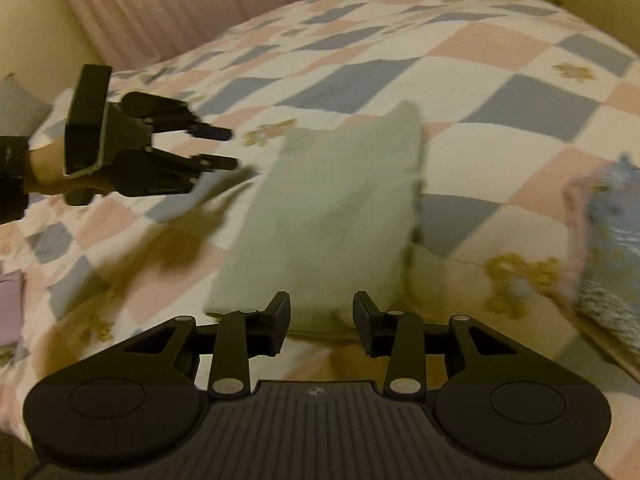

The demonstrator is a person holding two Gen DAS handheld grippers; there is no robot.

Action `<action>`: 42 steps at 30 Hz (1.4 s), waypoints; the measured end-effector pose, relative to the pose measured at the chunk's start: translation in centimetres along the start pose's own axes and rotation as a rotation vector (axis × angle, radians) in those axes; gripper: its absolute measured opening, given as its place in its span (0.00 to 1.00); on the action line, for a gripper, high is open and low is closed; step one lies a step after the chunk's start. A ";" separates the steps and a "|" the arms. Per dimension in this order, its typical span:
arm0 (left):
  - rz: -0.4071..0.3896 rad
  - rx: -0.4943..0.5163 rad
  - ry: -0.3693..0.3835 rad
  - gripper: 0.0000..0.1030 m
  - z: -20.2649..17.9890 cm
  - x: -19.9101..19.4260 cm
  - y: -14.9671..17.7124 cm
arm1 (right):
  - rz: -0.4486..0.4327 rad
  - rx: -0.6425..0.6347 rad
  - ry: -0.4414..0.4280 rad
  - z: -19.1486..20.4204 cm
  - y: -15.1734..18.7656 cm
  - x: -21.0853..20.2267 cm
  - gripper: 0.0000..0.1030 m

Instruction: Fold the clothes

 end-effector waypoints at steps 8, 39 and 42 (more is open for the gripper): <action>-0.066 -0.001 0.084 0.32 -4.0 -2.3 -3.9 | -0.083 0.280 0.038 -4.9 0.8 -1.5 0.30; -0.122 0.505 -0.086 0.48 -5.1 -0.2 -0.5 | -0.167 0.524 0.054 -5.9 4.0 -0.7 0.32; -0.185 0.694 -0.105 0.48 -4.8 1.7 1.2 | -0.139 0.343 0.092 -3.0 3.6 -1.5 0.42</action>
Point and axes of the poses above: each gripper's, at about its wrist camera, not at the fingertips, and x roughly the way its jaws point, z to its left, y to its underside, the point moved 2 cm from there along x, roughly the way its jaws point, and after that the axes turned 5 degrees about -y, right-handed, at the moved point
